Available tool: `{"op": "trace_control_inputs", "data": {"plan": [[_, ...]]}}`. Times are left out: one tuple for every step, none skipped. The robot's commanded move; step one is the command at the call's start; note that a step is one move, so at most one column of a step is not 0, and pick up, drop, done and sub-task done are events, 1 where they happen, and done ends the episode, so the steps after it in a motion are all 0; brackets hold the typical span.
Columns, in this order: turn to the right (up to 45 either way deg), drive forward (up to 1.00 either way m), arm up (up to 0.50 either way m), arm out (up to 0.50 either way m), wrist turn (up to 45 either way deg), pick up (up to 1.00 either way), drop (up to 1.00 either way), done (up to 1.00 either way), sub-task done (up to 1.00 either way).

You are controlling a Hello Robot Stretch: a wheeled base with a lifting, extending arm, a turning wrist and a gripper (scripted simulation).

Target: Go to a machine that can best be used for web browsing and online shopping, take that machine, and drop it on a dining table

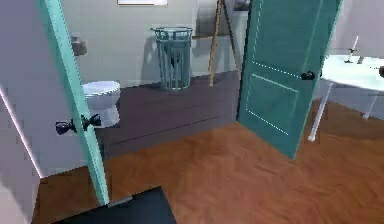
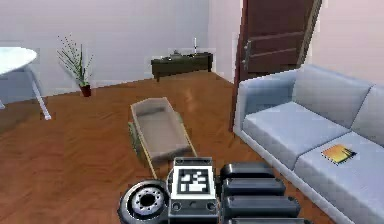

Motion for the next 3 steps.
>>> {"op": "trace_control_inputs", "data": {"plan": [[39.0,0.00,0.00,0.00,0.0,0.00,0.00,0.00,0.00],[0.0,0.50,0.00,0.00,0.0,0.00,0.00,0.00,0.00],[18.0,0.00,0.00,0.00,0.0,0.00,0.00,0.00,0.00]]}}
